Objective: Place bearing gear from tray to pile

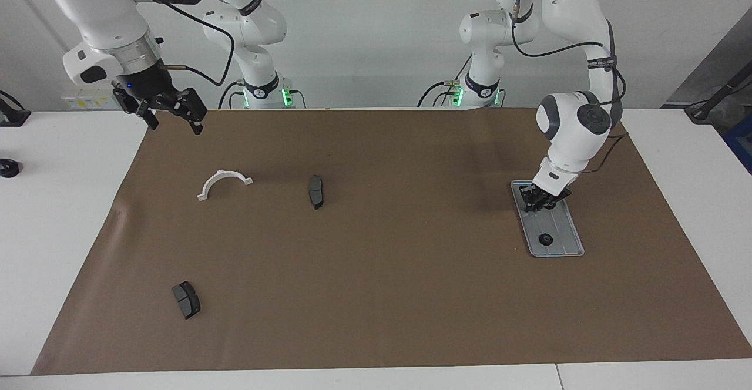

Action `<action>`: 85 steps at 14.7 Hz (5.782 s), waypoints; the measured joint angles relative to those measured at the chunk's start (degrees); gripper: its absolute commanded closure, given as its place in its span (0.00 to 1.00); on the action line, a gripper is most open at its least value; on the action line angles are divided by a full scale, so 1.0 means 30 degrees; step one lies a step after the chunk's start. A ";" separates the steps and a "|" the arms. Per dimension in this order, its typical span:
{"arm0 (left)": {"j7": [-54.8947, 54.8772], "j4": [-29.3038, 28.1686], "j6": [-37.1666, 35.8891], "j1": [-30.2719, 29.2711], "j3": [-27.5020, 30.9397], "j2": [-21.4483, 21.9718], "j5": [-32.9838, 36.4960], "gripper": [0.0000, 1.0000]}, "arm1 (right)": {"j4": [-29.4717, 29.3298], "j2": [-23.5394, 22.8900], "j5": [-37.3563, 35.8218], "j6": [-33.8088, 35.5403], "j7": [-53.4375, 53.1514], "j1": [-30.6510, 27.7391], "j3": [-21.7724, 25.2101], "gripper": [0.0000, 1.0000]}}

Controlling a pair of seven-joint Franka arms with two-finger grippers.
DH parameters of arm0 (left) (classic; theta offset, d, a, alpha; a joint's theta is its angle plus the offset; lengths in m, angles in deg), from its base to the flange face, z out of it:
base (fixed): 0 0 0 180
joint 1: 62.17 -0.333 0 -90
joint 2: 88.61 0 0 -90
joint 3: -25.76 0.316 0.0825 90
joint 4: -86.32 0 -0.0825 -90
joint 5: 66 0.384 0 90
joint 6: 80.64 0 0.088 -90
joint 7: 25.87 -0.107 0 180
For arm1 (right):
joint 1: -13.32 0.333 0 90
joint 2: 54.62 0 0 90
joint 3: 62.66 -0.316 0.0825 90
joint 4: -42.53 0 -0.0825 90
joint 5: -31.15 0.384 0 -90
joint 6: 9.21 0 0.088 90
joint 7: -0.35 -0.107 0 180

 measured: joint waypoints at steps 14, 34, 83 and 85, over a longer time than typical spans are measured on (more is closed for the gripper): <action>0.9511 0.3387 -0.2301 0.8230 -0.0479 -0.0160 0.0145 1.00 | 0.0000 0.0000 0.0000 0.0000 0.0000 0.0000 0.0000 0.00; 1.0083 0.7648 -0.2052 0.8275 0.0174 -0.2917 0.0872 0.00 | 0.1402 -0.4131 0.0899 -0.7935 0.1173 0.2756 -0.0818 0.00; 0.1508 0.4996 0.1666 0.1369 -0.0251 -0.1742 0.0862 1.00 | -0.2388 -1.3202 -0.0845 -1.2277 -0.8523 1.1723 -0.0903 1.00; 0.2147 0.5265 0.1657 0.2102 -0.0274 -0.1822 0.0863 1.00 | -0.2374 -1.3190 -0.0848 -1.2278 -0.8523 1.1727 -0.0907 1.00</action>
